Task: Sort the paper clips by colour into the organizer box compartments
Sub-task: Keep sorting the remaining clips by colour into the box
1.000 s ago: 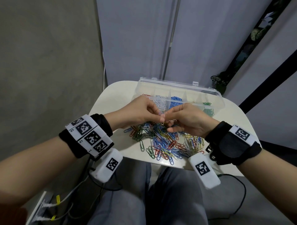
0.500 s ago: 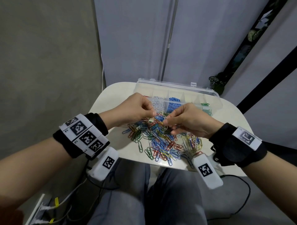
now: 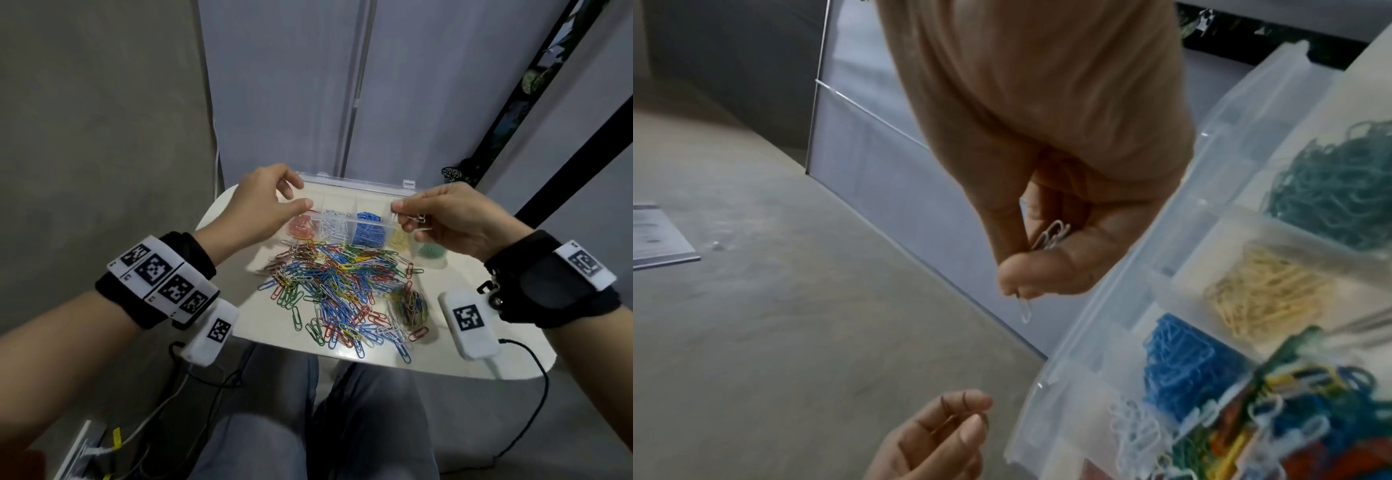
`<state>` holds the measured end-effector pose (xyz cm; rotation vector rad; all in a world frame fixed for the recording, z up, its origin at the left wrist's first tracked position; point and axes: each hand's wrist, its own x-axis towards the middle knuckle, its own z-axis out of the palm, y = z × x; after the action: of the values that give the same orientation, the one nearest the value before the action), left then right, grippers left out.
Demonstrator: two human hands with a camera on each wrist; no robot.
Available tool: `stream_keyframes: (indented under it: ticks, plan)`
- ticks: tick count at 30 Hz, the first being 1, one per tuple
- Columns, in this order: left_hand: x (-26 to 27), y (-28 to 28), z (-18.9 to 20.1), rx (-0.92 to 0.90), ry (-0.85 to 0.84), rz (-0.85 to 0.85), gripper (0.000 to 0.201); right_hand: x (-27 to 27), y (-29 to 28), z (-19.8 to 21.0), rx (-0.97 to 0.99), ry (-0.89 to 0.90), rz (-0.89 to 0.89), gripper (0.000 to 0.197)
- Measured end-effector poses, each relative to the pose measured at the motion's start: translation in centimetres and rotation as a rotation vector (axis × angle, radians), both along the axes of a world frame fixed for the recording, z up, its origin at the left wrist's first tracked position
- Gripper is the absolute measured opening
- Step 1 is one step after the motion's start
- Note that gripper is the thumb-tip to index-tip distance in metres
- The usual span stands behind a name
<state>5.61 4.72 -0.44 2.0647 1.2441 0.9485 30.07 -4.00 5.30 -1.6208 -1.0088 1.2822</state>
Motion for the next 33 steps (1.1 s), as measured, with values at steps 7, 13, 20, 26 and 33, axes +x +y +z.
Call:
stream_keyframes:
  ticks: [7, 13, 20, 26, 33]
  plan:
    - [0.2, 1.7, -0.9, -0.135, 0.091, 0.049, 0.049, -1.9, 3.1, 0.5, 0.071, -0.246, 0.0, 0.019]
    - [0.3, 2.1, -0.9, -0.147, 0.099, 0.039, 0.052, -5.3, 6.5, 0.2, 0.044, -0.513, 0.111, 0.024]
    - [0.0, 2.7, -1.3, -0.159, 0.112, 0.015, 0.053, -4.4, 5.9, 0.9, 0.1, -0.54, 0.113, 0.021]
    - [-0.1, 3.2, -1.6, -0.15, 0.102, 0.009, 0.053, -2.5, 1.4, 1.1, 0.188, -0.554, 0.256, 0.016]
    - [-0.1, 3.3, -1.5, -0.161, 0.105, 0.009, 0.053, -2.4, -0.8, -2.8, -0.007, -1.175, 0.681, 0.06]
